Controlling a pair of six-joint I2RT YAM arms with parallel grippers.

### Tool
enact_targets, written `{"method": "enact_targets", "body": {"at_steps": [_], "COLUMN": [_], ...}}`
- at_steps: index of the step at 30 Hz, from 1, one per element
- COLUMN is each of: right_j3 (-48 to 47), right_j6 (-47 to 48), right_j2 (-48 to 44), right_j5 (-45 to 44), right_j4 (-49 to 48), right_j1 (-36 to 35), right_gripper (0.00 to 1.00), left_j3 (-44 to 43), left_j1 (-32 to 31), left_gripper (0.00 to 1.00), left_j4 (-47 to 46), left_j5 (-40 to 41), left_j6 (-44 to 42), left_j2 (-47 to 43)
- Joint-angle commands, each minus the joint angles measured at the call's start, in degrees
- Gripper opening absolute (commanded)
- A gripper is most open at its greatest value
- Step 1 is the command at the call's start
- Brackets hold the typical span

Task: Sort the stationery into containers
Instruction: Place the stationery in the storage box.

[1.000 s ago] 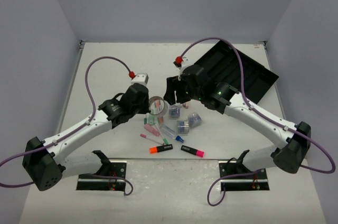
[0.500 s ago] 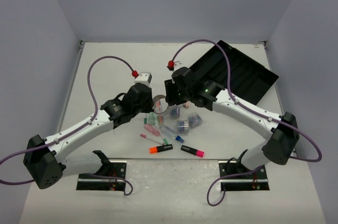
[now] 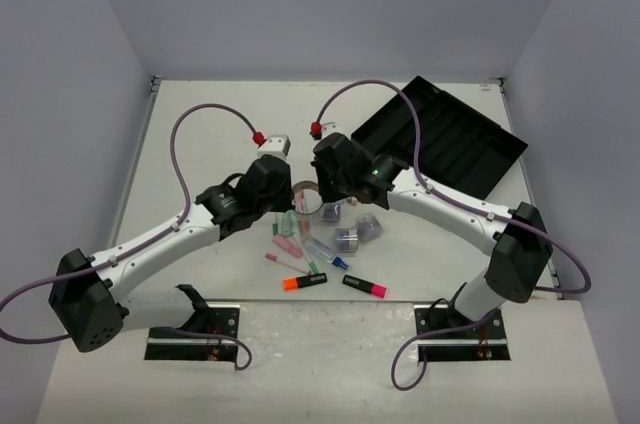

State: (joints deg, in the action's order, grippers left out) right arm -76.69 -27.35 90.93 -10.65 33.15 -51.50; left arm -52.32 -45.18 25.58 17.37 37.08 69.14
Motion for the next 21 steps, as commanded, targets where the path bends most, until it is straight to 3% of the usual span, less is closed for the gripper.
{"method": "enact_targets", "body": {"at_steps": [1,4,6,9,10,21], "right_j3": [-0.7,-0.2,0.0,-0.2,-0.3,1.3], "right_j6": [0.0,0.4,0.5,0.9,0.9,1.2], "right_j2": [-0.1,-0.9,-1.0,-0.6,-0.4,-1.6], "right_j5": [-3.5,-3.4,-3.1,-3.6,-4.0,-5.6], "right_j4": [0.4,-0.7,-1.0,-1.4,-1.3,-1.2], "right_j1": [-0.4,-0.4,-0.4,-0.4,-0.4,5.9], "right_gripper": [0.00,0.00,0.00,0.00,0.00,0.00], "left_j3": [-4.2,-3.6,-2.9,-2.6,-2.5,-5.3], "left_j1": [-0.5,-0.6,-0.7,-0.7,-0.7,-0.7], "left_gripper": [0.00,0.11,0.26,0.69,0.75,0.97], "left_j4": [-3.2,-4.5,-5.6,-5.7,-5.8,3.5], "left_j5": [0.7,-0.1,-0.1,0.6,0.9,11.6], "left_j6": [2.6,3.2,3.5,3.9,3.9,3.4], "left_j2": [-2.0,-2.7,-3.3,-4.1,-4.5,-14.2]}}
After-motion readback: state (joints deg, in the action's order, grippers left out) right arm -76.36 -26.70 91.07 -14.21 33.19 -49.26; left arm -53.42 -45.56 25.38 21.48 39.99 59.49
